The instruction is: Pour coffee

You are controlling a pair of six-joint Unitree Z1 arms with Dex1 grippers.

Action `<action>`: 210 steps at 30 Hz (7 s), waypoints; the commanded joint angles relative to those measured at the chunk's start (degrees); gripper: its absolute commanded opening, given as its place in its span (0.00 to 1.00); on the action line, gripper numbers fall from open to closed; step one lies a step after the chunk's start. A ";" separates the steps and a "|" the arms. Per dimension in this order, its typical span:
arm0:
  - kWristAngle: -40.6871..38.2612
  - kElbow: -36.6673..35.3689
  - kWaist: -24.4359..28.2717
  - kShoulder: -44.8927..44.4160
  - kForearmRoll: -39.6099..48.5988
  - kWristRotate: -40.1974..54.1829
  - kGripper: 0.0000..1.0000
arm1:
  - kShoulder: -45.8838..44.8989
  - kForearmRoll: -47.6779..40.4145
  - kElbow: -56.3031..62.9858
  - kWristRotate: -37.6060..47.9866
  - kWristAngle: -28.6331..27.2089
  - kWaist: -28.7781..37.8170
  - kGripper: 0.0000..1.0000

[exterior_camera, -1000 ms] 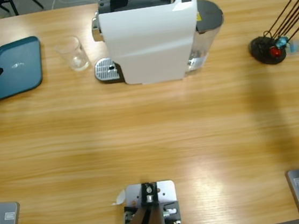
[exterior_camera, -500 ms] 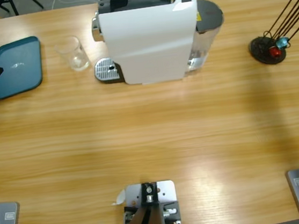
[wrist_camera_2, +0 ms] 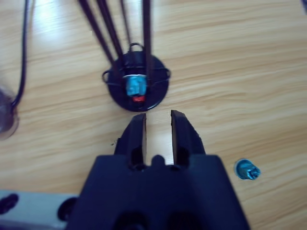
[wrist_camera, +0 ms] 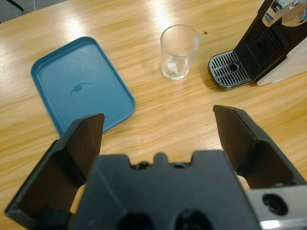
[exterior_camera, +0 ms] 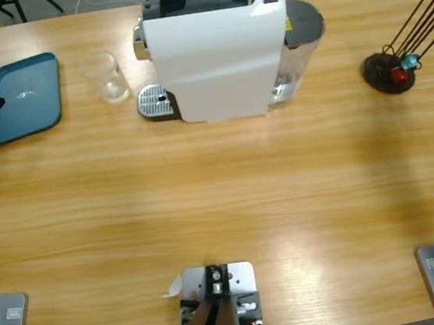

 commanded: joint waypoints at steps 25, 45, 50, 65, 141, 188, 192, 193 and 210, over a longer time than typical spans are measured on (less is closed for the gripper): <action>1.04 2.35 -0.49 2.50 -0.94 -0.05 0.97 | 14.10 25.42 -6.93 48.22 -10.05 -11.84 0.49; 1.04 2.35 -0.49 3.55 -1.12 -0.14 0.97 | 21.67 21.01 -2.29 61.14 -11.86 -13.44 0.70; 1.04 2.29 -0.49 3.76 -1.12 -0.14 0.97 | 23.26 19.48 -1.87 60.84 -12.03 -15.06 0.70; 1.04 2.26 -0.49 4.10 -1.12 -0.14 0.97 | 25.95 17.19 -2.56 59.47 -11.80 -17.12 0.70; -0.81 2.08 -0.49 5.33 -1.12 -0.14 0.94 | -2.44 -2.53 -28.10 -2.86 56.17 20.43 0.10; -1.34 1.63 -0.49 6.96 -1.06 -0.12 0.94 | 32.04 20.73 -35.60 -15.78 25.34 44.13 0.69; -1.30 1.64 -0.49 7.00 -1.06 -0.14 0.94 | 32.15 16.75 -34.32 -5.88 17.64 48.13 0.70; -1.30 1.63 -0.49 7.00 -1.06 -0.12 0.94 | 32.33 15.84 -34.14 -3.32 16.37 49.28 0.70; -1.34 1.64 -0.49 6.82 -1.10 -0.14 0.94 | 39.18 11.29 -31.67 24.46 13.63 59.96 0.68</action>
